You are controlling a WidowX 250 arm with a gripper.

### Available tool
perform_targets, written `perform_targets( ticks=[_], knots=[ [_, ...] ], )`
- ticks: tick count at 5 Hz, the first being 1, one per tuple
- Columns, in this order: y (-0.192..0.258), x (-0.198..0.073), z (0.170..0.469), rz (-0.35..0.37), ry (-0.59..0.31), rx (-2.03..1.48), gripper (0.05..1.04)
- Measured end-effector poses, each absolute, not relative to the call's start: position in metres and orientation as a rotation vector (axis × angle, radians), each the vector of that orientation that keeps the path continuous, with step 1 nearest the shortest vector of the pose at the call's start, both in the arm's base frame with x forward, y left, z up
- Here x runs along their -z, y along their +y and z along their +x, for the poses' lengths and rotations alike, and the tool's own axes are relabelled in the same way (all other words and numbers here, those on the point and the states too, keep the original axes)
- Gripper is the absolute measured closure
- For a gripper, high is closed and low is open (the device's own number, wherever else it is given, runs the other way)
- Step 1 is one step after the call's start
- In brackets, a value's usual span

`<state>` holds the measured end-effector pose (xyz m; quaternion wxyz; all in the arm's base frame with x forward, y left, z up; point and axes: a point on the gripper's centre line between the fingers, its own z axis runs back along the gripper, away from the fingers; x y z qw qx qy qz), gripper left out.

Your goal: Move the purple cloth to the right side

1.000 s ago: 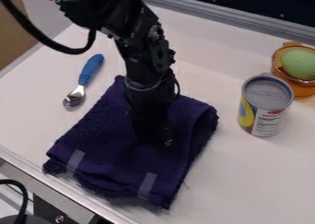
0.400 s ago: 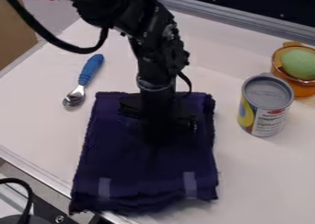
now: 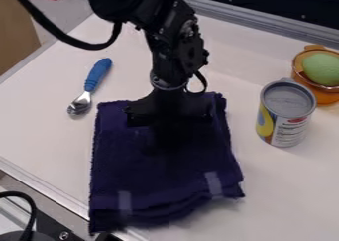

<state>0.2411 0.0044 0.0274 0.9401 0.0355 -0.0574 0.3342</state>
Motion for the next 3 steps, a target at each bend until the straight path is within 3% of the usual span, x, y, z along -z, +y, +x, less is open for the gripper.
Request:
perform_targets(
  ticks=[3],
  knots=[
    [0.032, -0.026, 0.246, 0.048, -0.108, -1.166, 1.029]
  ],
)
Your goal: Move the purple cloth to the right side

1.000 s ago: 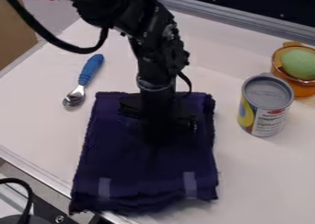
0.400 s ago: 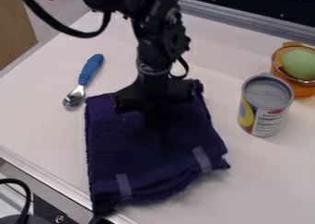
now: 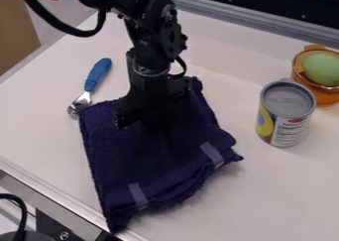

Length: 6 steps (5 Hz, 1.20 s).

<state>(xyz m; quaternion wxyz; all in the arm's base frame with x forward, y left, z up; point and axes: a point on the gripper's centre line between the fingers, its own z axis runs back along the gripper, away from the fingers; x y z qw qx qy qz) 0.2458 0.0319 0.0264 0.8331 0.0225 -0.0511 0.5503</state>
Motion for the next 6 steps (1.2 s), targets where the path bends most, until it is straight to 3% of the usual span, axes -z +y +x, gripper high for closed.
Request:
perform_targets(
  ticks=[2, 4, 6],
  knots=[
    [0.029, -0.024, 0.246, 0.041, -0.061, -1.373, 1.029],
    [0.019, -0.036, 0.24, -0.008, -0.098, -1.438, 1.029],
    [0.01, -0.041, 0.238, 0.021, -0.152, -1.548, 1.029]
  ],
)
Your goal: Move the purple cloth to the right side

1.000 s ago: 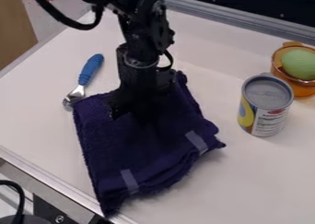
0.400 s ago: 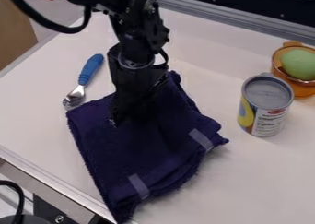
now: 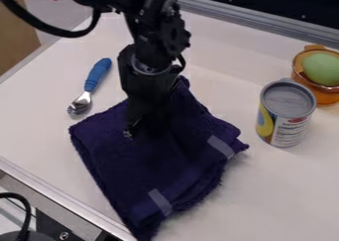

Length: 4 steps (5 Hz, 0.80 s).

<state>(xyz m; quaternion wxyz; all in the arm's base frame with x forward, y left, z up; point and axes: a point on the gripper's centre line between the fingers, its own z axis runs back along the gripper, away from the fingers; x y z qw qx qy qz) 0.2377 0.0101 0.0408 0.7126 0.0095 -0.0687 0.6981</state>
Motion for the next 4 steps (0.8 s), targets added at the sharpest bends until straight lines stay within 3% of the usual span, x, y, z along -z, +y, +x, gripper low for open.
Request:
perform_targets(
  ticks=[4],
  knots=[
    [-0.038, -0.026, 0.234, 0.006, -0.1, -1.524, 1.029]
  ],
)
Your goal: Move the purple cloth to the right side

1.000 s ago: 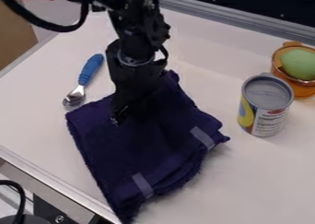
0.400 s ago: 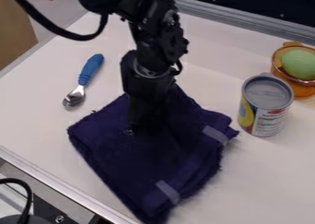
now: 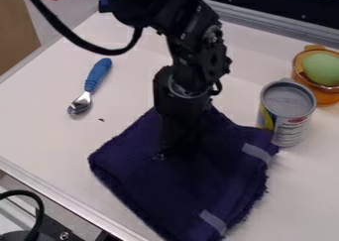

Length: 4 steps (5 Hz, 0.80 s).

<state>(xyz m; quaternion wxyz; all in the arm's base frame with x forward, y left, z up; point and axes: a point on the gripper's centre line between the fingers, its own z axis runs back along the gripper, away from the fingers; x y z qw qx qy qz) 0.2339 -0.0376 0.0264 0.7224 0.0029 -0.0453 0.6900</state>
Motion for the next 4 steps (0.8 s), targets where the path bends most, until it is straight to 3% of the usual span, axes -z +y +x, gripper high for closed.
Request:
perform_targets(
  ticks=[4],
  knots=[
    [-0.077, -0.023, 0.223, -0.014, -0.087, -1.505, 1.005]
  ],
)
